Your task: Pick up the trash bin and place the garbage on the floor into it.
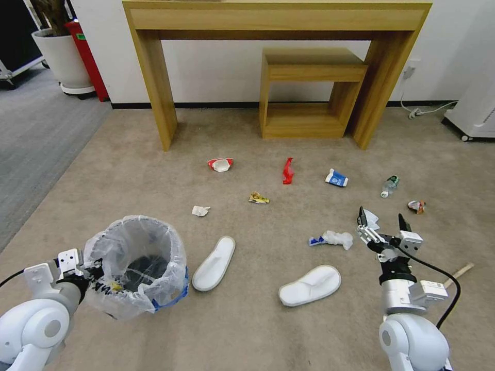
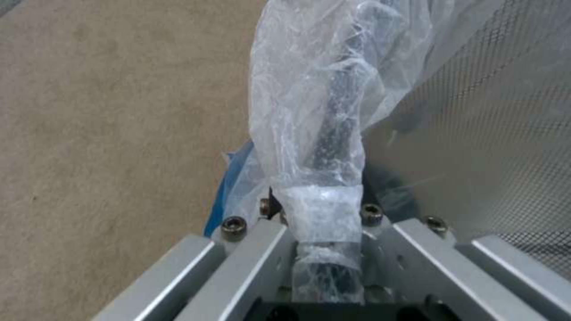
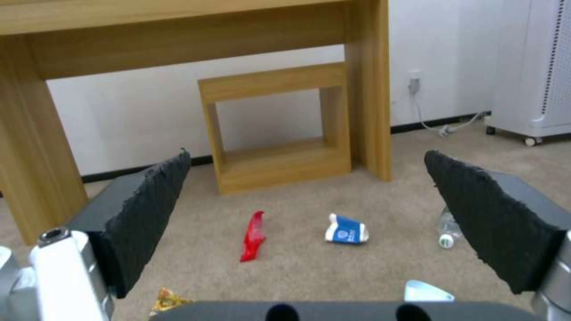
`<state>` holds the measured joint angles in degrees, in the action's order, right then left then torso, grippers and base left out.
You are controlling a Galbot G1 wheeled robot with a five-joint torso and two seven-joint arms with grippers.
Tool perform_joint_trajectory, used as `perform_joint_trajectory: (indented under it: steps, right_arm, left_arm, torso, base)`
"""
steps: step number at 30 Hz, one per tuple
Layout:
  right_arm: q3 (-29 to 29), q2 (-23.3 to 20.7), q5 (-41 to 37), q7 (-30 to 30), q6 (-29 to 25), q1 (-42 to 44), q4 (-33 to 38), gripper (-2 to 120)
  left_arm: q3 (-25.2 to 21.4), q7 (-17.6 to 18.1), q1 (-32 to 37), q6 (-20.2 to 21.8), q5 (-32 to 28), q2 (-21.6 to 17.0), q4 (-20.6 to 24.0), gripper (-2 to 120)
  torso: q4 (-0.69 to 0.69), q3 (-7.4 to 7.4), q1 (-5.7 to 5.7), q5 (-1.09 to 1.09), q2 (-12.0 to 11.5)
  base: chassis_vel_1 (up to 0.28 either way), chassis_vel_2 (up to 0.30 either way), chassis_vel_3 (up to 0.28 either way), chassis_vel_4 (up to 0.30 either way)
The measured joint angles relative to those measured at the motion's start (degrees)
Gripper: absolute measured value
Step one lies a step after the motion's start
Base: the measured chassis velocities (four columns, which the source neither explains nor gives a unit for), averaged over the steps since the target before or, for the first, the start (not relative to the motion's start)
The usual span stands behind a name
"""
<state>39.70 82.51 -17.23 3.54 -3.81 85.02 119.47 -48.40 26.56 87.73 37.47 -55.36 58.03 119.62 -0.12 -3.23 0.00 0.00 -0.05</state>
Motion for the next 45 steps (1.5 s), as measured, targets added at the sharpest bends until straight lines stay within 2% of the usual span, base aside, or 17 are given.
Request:
perform_joint_trajectory:
  steps: [11,20,22,23,24,27,28,31,32,34,36,39,45]
  right_arm:
    - [-0.28,-0.1,0.93,-0.1,-2.77,-0.71,-1.42,100]
    - [-0.57,-0.66,0.26,0.16,-2.22,-0.84,-1.61,100]
    - [-1.06,-0.93,-1.0,1.83,0.04,-0.81,-1.27,100]
    - [-1.56,-1.26,-2.83,3.72,3.1,-0.59,-0.68,100]
    - [-1.56,-1.26,-2.83,3.72,3.1,-0.59,-0.68,100]
    - [-2.66,-2.14,-9.89,9.57,11.86,-0.46,0.12,100]
    - [-2.66,-2.14,-9.89,9.57,11.86,-0.46,0.12,100]
    - [-2.91,-3.56,-20.6,15.53,20.5,-0.76,-0.34,100]
    - [-2.91,-3.56,-20.6,15.53,20.5,-0.76,-0.34,100]
    - [-2.88,-4.35,-27.74,19.61,24.4,-1.42,-1.83,100]
    - [-2.85,-4.62,-29.51,21.12,25.41,-1.8,-2.84,100]
    - [-3.73,-5.22,-37.13,26.67,28.22,-4.19,-8.3,100]
    - [-6.32,-4.95,-39.53,28.8,28.61,-7.18,-15.28,100]
  left_arm:
    - [1.36,0.39,-0.86,-0.03,0.31,0.4,-0.39,1]
    - [1.51,0.38,-0.69,-0.14,0.54,0.59,-0.38,1]
    - [1.5,0.34,-0.57,-0.17,0.59,0.4,-0.39,1]
    - [1.51,0.32,-0.55,-0.24,0.69,0.34,-0.41,1]
    - [1.51,0.32,-0.55,-0.24,0.69,0.34,-0.41,1]
    - [1.85,0.26,-0.65,-0.47,0.9,0.48,-0.42,1]
    - [1.85,0.26,-0.65,-0.47,0.9,0.48,-0.42,1]
    - [2.14,0.24,-0.62,-0.68,1.33,0.65,-0.53,1]
    - [2.14,0.24,-0.62,-0.68,1.33,0.65,-0.53,1]
    - [2.25,0.23,-0.66,-0.73,1.54,0.81,-0.65,1]
    - [2.3,0.22,-0.69,-0.75,1.62,0.91,-0.67,1]
    - [2.74,0.16,-0.75,-0.8,2.32,1.37,-0.91,1]
    - [3.45,0.16,-1.03,-0.81,3.24,2.15,-1.15,1]
  torso:
    - [0.0,0.0,0.0,0.0,0.0]
    - [0.0,0.0,0.0,0.0,0.0]
    - [0.0,0.0,0.0,0.0,0.0]
    - [0.01,0.0,0.0,0.0,0.0]
    - [0.01,0.0,0.0,0.0,0.0]
    - [0.0,0.0,0.0,0.0,0.0]
    - [0.0,0.0,0.0,0.0,0.0]
    - [0.0,0.0,0.0,0.0,0.0]
    - [0.0,0.0,0.0,0.0,0.0]
    - [0.0,0.0,0.0,0.0,0.0]
    - [0.0,0.0,0.0,0.0,0.0]
    - [0.0,0.0,-0.01,0.02,0.0]
    - [0.0,0.0,0.0,0.0,0.0]
  base:
    - [-0.035,0.047,0.045,-0.048]
    - [0.0,0.0,0.0,0.0]
    - [0.0,0.0,0.0,0.0]
    - [0.0,0.0,0.0,0.0]
    - [0.0,0.0,0.0,0.0]
    - [0.0,0.0,0.0,0.0]
    - [0.0,0.0,0.0,0.0]
    - [0.0,0.0,0.0,0.0]
    - [0.0,0.0,0.0,0.0]
    - [0.0,0.0,0.0,0.0]
    - [0.0,0.0,0.0,0.0]
    - [0.0,0.0,0.0,0.0]
    - [0.0,0.0,0.0,0.0]
